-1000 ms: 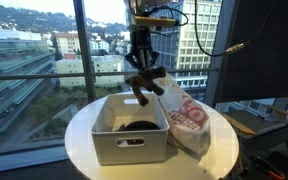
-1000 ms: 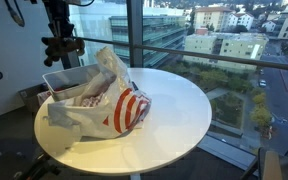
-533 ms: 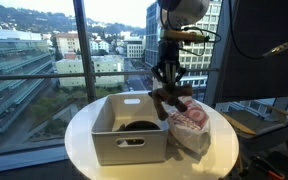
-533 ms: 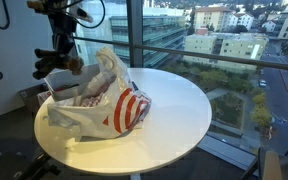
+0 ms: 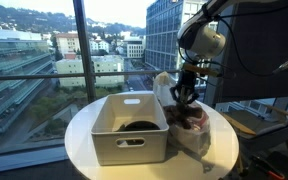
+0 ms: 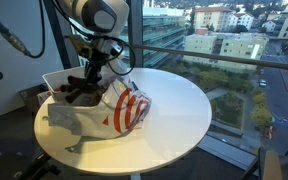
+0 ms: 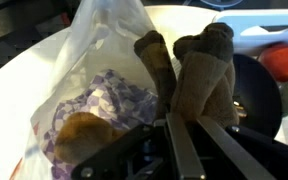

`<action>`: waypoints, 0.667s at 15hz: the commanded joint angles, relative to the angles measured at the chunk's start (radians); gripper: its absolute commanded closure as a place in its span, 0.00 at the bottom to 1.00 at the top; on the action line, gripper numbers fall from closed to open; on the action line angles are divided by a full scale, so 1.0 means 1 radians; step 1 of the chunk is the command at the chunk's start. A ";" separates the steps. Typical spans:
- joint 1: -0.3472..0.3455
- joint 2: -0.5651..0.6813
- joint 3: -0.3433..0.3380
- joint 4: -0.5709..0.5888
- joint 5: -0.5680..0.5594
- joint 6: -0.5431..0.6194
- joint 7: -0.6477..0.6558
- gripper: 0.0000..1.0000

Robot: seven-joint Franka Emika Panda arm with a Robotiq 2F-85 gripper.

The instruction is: Put the purple cloth and the moose toy in the plastic bag

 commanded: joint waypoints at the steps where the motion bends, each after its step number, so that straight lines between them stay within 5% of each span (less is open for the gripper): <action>1: -0.036 0.063 -0.020 -0.009 0.061 0.105 -0.043 0.97; 7: -0.070 0.133 -0.016 -0.016 0.119 0.311 -0.119 0.97; 10: -0.094 0.072 0.021 -0.059 0.323 0.361 -0.317 0.97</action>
